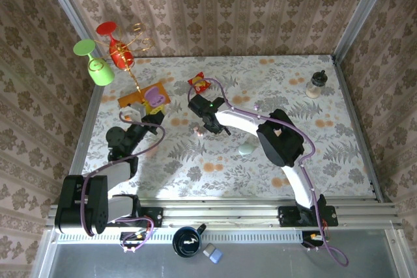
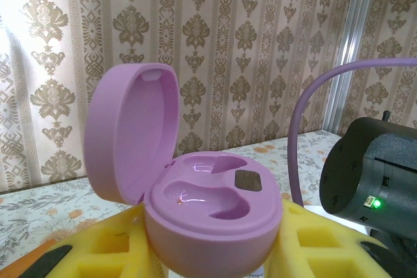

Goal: Insert wireless bluetooth earbuds into charging case

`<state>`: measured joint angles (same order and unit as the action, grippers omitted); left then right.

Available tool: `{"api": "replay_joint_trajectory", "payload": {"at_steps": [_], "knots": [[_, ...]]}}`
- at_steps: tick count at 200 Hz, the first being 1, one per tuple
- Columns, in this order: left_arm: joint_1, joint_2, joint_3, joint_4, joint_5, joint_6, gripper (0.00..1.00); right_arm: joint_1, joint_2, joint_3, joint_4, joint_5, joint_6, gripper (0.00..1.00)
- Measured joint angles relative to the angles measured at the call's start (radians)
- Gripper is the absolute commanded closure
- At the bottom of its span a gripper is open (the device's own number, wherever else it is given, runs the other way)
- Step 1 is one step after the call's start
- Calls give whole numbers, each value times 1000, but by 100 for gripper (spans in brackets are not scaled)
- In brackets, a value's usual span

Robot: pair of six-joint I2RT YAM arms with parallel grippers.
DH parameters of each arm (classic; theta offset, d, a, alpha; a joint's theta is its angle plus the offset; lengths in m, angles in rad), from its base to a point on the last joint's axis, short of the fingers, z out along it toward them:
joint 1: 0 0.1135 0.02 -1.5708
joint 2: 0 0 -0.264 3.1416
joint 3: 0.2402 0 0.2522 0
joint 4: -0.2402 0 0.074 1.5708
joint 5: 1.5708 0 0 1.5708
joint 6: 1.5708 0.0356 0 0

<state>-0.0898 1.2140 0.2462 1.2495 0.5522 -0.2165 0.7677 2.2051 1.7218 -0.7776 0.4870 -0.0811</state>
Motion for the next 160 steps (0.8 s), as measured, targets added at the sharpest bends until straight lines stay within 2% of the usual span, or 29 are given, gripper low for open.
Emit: {"api": "replay_joint_trajectory", "payload": {"at_steps": [90,160], "knots": [[0,0,-10,-1,0,0,68,1,58,44,-17,0,-3,64],[0,0,-11,-1,0,0,68,2,98,91,-27,1,-19,70]]}}
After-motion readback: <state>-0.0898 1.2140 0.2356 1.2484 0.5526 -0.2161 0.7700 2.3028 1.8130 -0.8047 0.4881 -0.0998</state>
